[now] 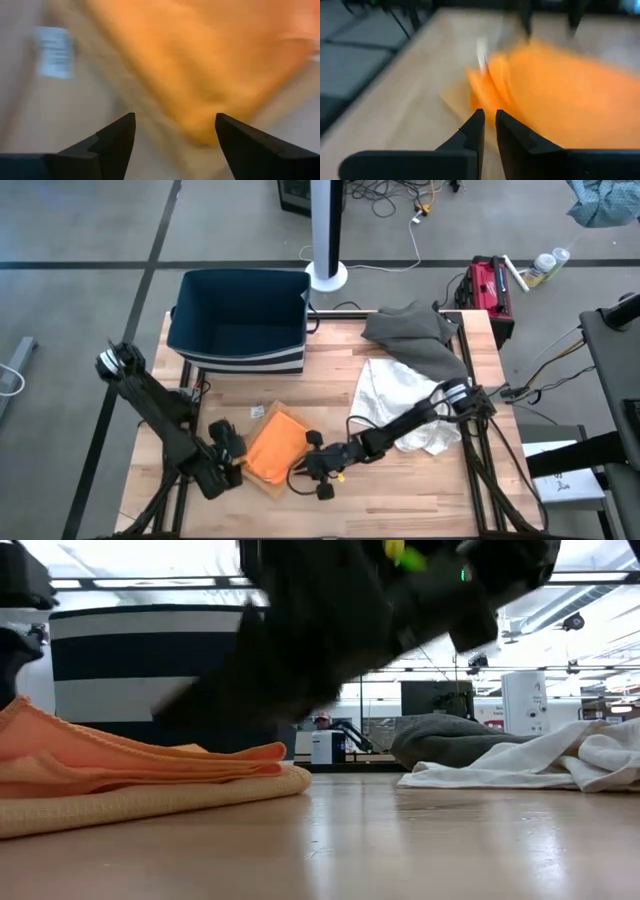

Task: Fold towel
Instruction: Stack the orange towel on top of the yellow towel

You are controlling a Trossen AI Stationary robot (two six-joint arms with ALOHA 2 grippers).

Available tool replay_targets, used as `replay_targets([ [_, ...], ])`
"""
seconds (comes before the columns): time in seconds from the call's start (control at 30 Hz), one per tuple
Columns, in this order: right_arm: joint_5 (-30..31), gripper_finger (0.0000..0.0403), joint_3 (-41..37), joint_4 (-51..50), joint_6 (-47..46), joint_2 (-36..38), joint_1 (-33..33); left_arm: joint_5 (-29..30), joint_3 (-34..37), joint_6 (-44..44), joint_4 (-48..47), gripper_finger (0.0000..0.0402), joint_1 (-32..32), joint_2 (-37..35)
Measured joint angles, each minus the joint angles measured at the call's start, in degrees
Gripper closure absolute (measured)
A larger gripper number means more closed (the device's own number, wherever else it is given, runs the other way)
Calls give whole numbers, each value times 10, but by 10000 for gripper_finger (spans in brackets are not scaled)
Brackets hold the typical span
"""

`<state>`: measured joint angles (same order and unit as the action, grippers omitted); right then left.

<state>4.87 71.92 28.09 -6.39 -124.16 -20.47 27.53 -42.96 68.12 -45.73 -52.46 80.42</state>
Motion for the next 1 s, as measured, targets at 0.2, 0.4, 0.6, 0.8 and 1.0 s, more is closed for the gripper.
replay_targets([
  [0.2, -3, 375, -1, -86, -40, -6, -1, -33, 43, 9, -30, 146, 15, -52],
  [0.4, 25, 376, -2, -173, -79, 43, -17, -102, 122, 42, 90, 158, 15, -38],
  [0.6, 127, 388, -9, -370, -94, 171, -54, -65, 112, 14, 201, 161, 16, 10],
  [0.8, 257, 395, -15, -619, -214, 326, -84, -51, 36, -70, 219, 159, 49, 97],
  [1.0, 342, 395, -54, -687, -255, 430, -96, 0, -45, -165, 262, 159, 83, 189],
])
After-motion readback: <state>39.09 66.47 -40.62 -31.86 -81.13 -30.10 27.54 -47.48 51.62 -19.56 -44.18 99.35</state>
